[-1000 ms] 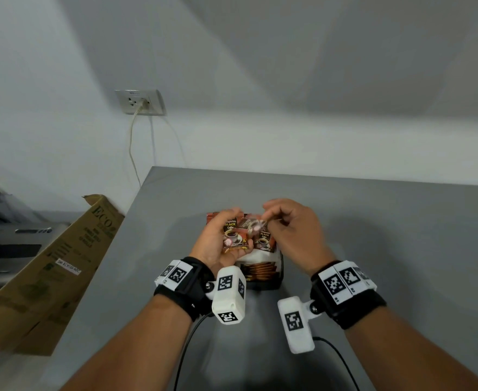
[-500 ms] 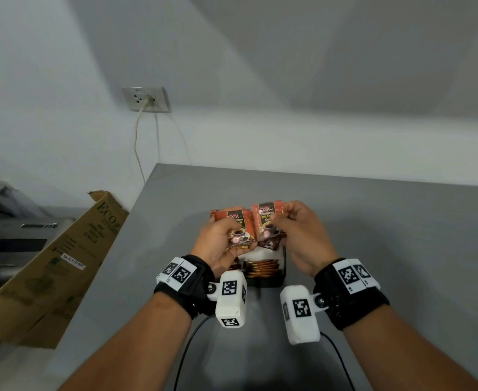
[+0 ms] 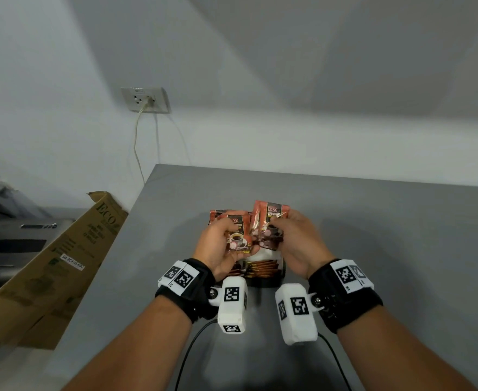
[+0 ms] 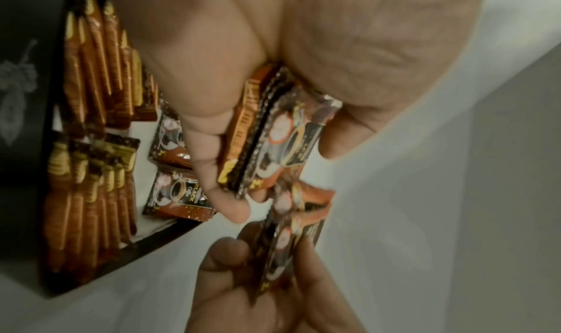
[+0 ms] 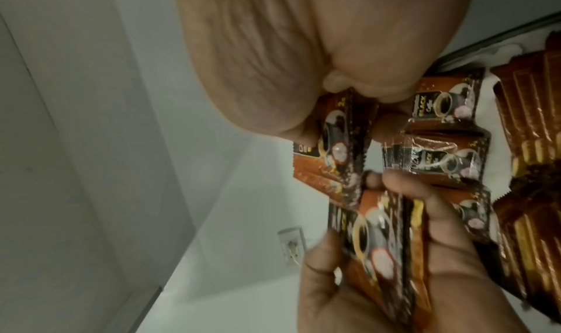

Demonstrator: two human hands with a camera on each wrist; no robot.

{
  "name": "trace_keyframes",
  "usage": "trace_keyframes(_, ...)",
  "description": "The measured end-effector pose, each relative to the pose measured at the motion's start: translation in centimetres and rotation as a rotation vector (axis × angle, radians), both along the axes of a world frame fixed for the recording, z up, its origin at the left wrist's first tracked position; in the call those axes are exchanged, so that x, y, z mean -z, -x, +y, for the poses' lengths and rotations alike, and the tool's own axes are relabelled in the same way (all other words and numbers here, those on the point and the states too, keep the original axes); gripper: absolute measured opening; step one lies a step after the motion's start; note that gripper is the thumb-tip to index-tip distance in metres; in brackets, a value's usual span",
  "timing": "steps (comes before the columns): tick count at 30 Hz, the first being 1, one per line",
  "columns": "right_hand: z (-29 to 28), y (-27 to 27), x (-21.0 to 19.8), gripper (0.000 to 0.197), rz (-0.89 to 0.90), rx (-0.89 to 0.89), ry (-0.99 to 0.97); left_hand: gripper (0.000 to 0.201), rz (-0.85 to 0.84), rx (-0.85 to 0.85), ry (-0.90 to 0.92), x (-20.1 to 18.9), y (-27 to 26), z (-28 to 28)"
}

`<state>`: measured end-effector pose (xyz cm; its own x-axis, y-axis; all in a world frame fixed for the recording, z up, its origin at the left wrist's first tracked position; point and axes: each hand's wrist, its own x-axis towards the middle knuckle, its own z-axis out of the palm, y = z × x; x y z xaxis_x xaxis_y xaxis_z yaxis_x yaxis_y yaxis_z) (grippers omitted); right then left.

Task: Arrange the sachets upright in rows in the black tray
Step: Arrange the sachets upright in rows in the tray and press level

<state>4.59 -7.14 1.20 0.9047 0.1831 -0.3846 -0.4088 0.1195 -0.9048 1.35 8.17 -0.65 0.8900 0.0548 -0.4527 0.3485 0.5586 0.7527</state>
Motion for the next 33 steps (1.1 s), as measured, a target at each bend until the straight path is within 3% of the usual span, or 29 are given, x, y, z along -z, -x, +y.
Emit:
trace_keyframes(10, 0.3, 0.6, 0.3, 0.023, 0.034, -0.111, 0.016, 0.043, -0.101, 0.027, -0.161, -0.3, -0.1, -0.5)
trace_keyframes(12, 0.3, 0.4, 0.1, 0.022, 0.024, -0.075, 0.032, 0.032, -0.077, 0.036, -0.117, -0.2, 0.0, -0.4)
trace_keyframes(15, -0.6, -0.3, -0.2, 0.021, 0.022, 0.009, -0.021, 0.035, -0.018, -0.004, -0.023, -0.1, 0.2, 0.1)
trace_keyframes(22, -0.3, 0.4, -0.2, 0.023, 0.056, -0.146, -0.018, 0.046, -0.113, 0.051, -0.204, -0.2, 0.2, -0.5)
trace_keyframes(26, 0.0, 0.3, 0.0, 0.022, 0.057, -0.062, 0.008, 0.031, -0.072, 0.037, -0.14, -0.3, 0.2, -0.2)
trace_keyframes(28, -0.4, -0.2, 0.0, 0.02, 0.067, 0.002, -0.022, 0.035, -0.028, 0.004, -0.077, 0.0, 0.2, 0.3)
trace_keyframes(33, -0.8, 0.1, -0.5, 0.021, 0.08, -0.074, -0.057, 0.029, -0.13, 0.032, -0.229, 0.0, 0.3, -0.1)
